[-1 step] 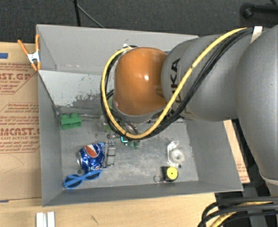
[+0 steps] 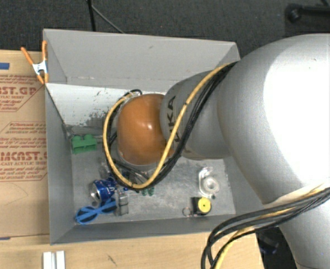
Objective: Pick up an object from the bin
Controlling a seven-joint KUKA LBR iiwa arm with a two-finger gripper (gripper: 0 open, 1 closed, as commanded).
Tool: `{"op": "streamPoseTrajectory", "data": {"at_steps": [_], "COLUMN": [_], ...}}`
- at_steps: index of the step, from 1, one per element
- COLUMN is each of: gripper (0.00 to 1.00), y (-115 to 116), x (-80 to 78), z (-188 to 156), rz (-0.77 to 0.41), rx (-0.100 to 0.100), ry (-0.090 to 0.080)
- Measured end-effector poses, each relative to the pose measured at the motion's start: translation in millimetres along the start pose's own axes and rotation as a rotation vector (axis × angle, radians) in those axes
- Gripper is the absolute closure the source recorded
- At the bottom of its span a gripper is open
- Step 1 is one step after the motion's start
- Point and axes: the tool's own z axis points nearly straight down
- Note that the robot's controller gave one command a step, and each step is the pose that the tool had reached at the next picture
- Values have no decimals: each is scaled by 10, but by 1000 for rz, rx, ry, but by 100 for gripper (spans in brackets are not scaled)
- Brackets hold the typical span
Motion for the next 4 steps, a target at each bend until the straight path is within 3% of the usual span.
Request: {"op": "streamPoseTrajectory", "data": {"at_steps": [1,2,3,4], "gripper": [0,0,0,0], "y": [-71,74,-81,-74], "x": [44,13,109,111], "z": [-338,-328,-10,-4], "rz": [105,157,133,132], "rx": [-1,-2,0,-1], "ry": [-6,-5,-1,-1]}}
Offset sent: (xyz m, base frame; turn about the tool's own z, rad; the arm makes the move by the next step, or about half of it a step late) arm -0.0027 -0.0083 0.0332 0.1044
